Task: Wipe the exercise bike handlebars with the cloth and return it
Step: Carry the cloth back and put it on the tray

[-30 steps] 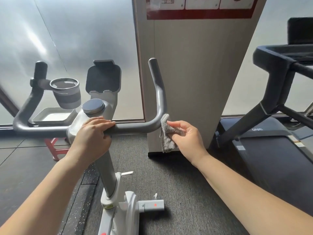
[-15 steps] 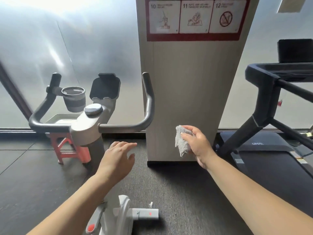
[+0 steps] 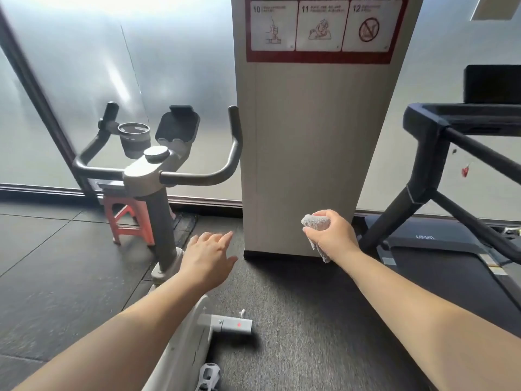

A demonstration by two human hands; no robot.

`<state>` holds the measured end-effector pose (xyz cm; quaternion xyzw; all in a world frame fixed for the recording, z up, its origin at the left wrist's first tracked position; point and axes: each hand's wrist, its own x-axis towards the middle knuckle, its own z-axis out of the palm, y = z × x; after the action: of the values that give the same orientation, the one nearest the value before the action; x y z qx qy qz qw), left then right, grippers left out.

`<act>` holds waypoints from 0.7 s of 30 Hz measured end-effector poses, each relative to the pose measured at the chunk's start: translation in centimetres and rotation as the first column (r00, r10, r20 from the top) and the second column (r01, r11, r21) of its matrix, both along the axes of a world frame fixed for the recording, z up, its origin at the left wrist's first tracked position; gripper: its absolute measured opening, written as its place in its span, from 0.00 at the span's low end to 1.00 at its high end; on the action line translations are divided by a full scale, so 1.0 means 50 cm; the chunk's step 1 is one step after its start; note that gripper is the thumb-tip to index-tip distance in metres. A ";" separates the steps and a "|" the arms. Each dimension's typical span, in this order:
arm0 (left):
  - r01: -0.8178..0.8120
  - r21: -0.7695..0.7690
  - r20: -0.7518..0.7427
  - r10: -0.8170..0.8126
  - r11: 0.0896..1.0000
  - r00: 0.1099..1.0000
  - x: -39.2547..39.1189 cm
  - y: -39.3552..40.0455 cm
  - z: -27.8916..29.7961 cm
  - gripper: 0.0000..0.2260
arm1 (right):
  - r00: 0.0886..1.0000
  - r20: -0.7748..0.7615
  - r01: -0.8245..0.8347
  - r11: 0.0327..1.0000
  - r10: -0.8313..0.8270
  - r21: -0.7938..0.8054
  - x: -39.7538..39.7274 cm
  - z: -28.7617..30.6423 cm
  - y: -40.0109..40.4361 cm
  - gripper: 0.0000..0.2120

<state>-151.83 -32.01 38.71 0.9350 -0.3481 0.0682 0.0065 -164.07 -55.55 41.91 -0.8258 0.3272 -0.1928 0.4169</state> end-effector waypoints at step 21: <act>0.065 0.062 -0.093 -0.060 0.996 0.994 -0.307 0.202 -0.071 0.27 | 0.997 -0.080 0.003 0.997 -0.010 -0.078 -0.281 -0.054 0.251 0.12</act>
<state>-167.16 -21.93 35.18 0.9255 -0.3785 0.0138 -0.0058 -178.10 -42.99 39.22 -0.8474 0.3386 -0.1734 0.3705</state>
